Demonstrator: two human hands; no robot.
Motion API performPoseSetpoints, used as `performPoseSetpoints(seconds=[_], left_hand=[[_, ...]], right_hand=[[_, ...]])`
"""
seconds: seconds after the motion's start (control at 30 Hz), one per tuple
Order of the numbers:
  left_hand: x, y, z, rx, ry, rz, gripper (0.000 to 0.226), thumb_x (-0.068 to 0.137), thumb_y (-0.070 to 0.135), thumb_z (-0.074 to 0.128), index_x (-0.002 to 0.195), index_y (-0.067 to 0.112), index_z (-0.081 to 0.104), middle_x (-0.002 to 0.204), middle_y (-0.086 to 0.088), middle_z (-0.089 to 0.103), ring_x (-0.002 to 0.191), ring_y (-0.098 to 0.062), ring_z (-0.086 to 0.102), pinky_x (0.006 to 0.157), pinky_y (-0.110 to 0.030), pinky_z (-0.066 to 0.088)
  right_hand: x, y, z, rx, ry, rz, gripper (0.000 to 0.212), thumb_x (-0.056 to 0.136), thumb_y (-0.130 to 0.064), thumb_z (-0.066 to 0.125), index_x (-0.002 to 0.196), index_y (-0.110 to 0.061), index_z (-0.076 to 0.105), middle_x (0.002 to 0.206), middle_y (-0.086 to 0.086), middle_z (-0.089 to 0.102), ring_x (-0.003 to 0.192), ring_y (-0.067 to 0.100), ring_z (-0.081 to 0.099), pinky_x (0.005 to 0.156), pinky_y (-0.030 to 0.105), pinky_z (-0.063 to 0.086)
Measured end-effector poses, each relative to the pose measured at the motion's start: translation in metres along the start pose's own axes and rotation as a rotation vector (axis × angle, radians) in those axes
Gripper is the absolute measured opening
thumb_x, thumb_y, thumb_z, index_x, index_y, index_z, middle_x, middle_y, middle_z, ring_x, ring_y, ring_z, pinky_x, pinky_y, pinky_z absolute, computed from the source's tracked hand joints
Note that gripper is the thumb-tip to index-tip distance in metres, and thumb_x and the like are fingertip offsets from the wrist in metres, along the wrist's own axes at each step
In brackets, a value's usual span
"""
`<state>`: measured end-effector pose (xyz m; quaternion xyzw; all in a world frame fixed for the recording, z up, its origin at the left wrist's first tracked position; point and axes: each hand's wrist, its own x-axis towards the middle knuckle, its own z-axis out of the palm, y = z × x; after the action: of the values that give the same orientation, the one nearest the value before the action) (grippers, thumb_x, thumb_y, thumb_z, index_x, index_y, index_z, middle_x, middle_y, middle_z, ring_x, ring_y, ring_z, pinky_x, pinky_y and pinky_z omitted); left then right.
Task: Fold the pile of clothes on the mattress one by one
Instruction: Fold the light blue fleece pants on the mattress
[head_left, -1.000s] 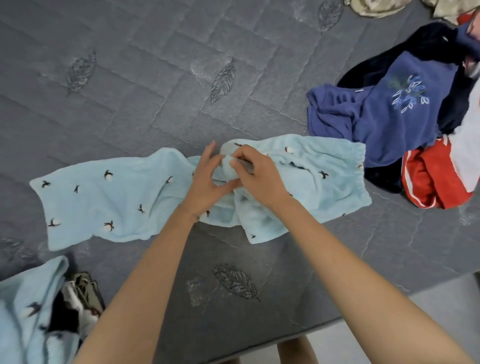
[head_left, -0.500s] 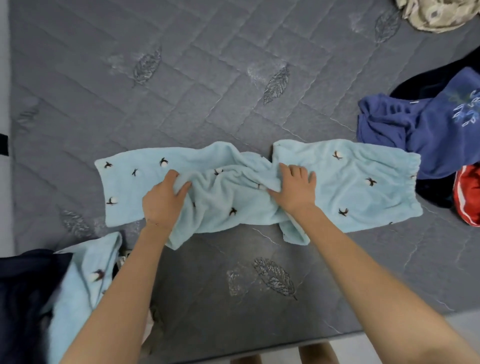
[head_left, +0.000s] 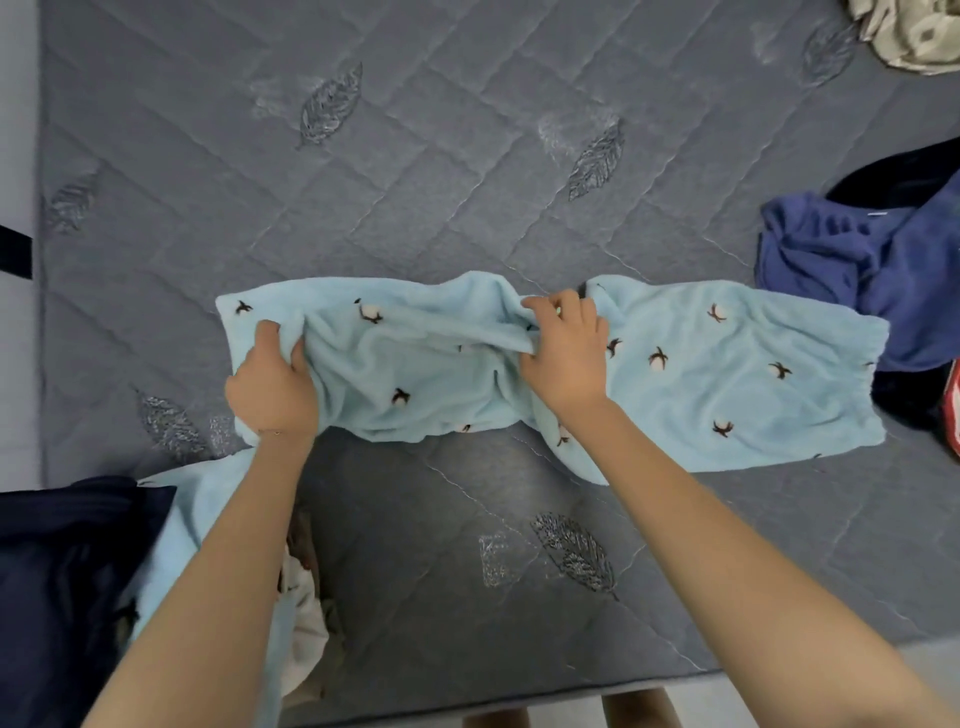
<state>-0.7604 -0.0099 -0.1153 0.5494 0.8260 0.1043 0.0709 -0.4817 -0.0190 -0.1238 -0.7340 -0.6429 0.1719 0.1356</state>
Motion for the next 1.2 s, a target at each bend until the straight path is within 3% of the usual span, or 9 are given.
performPoseSetpoints(seconds=[0.23, 0.37, 0.47, 0.57, 0.63, 0.8, 0.97, 1.1, 1.2], left_hand=[[0.008, 0.001, 0.019, 0.076, -0.196, 0.101, 0.034, 0.092, 0.019, 0.055, 0.123, 0.006, 0.052, 0.113, -0.020, 0.058, 0.108, -0.040, 0.050, 0.102, -0.051, 0.027], [0.008, 0.015, 0.033, 0.132, -0.523, 0.200, 0.063, 0.088, 0.033, 0.062, 0.143, 0.020, 0.035, 0.126, -0.009, 0.057, 0.120, -0.034, 0.048, 0.112, -0.048, 0.013], [0.009, 0.017, 0.035, 0.174, -0.534, 0.276, 0.034, 0.090, 0.032, 0.056, 0.120, 0.016, 0.054, 0.111, -0.008, 0.061, 0.111, -0.033, 0.053, 0.102, -0.043, 0.026], [0.009, 0.007, 0.037, 0.017, -0.552, 0.315, 0.025, 0.090, 0.040, 0.054, 0.089, 0.016, 0.064, 0.098, -0.004, 0.054, 0.101, -0.025, 0.049, 0.088, -0.039, 0.036], [0.008, 0.001, 0.035, -0.128, -0.605, 0.265, 0.049, 0.087, 0.061, 0.046, 0.069, 0.017, 0.058, 0.085, 0.002, 0.055, 0.086, -0.017, 0.050, 0.081, -0.037, 0.042], [-0.005, -0.005, 0.035, -0.302, -0.597, 0.024, 0.039, 0.102, 0.035, 0.039, 0.075, 0.008, 0.046, 0.068, -0.008, 0.049, 0.068, -0.024, 0.049, 0.057, -0.029, 0.034], [-0.014, -0.018, 0.052, 0.064, -0.613, 0.044, 0.035, 0.097, 0.027, 0.049, 0.129, 0.011, 0.050, 0.128, -0.013, 0.052, 0.117, -0.035, 0.044, 0.094, -0.041, 0.034], [-0.017, -0.015, 0.053, 0.164, -0.560, 0.089, 0.018, 0.097, 0.018, 0.043, 0.101, 0.010, 0.058, 0.107, -0.014, 0.059, 0.106, -0.033, 0.045, 0.086, -0.040, 0.030], [-0.011, -0.017, 0.046, -0.026, -0.218, 0.190, 0.018, 0.093, 0.008, 0.042, 0.088, 0.000, 0.057, 0.083, -0.020, 0.057, 0.083, -0.037, 0.050, 0.066, -0.039, 0.030]], right_hand=[[-0.015, 0.006, 0.007, 0.174, -0.304, 0.192, 0.002, 0.085, -0.011, 0.053, 0.084, -0.011, 0.052, 0.088, 0.006, 0.052, 0.083, 0.024, 0.051, 0.066, 0.032, 0.036], [-0.012, 0.002, 0.003, 0.067, -0.741, 0.084, 0.031, 0.086, -0.017, 0.058, 0.064, -0.023, 0.036, 0.071, -0.003, 0.046, 0.077, 0.021, 0.051, 0.058, 0.029, 0.034], [-0.010, 0.001, 0.002, 0.000, -0.961, 0.112, 0.045, 0.087, -0.043, 0.063, 0.060, -0.018, 0.037, 0.062, -0.004, 0.041, 0.061, 0.015, 0.045, 0.053, 0.027, 0.030], [-0.004, 0.004, 0.004, 0.223, -0.573, 0.139, 0.049, 0.092, -0.043, 0.056, 0.055, -0.014, 0.043, 0.056, 0.000, 0.045, 0.055, 0.015, 0.045, 0.057, 0.031, 0.035], [0.007, 0.014, 0.005, 0.125, -0.285, 0.058, 0.027, 0.093, -0.026, 0.055, 0.074, -0.008, 0.064, 0.081, 0.008, 0.062, 0.081, 0.024, 0.057, 0.072, 0.036, 0.042], [0.019, 0.035, 0.009, -0.194, -0.503, 0.068, 0.047, 0.092, -0.028, 0.057, 0.136, -0.018, 0.046, 0.137, 0.007, 0.047, 0.130, 0.027, 0.036, 0.107, 0.037, 0.019], [0.014, 0.032, 0.009, -0.253, -0.390, 0.060, 0.024, 0.092, -0.023, 0.052, 0.114, -0.019, 0.063, 0.110, 0.005, 0.060, 0.113, 0.026, 0.048, 0.093, 0.038, 0.024], [0.013, 0.025, 0.009, -0.156, -0.159, 0.013, 0.002, 0.088, -0.014, 0.057, 0.087, -0.013, 0.058, 0.090, 0.004, 0.055, 0.094, 0.028, 0.049, 0.077, 0.034, 0.019], [0.017, 0.017, 0.008, -0.053, 0.039, -0.026, 0.003, 0.089, -0.011, 0.055, 0.089, -0.009, 0.057, 0.084, 0.006, 0.057, 0.084, 0.030, 0.050, 0.073, 0.031, 0.017]])
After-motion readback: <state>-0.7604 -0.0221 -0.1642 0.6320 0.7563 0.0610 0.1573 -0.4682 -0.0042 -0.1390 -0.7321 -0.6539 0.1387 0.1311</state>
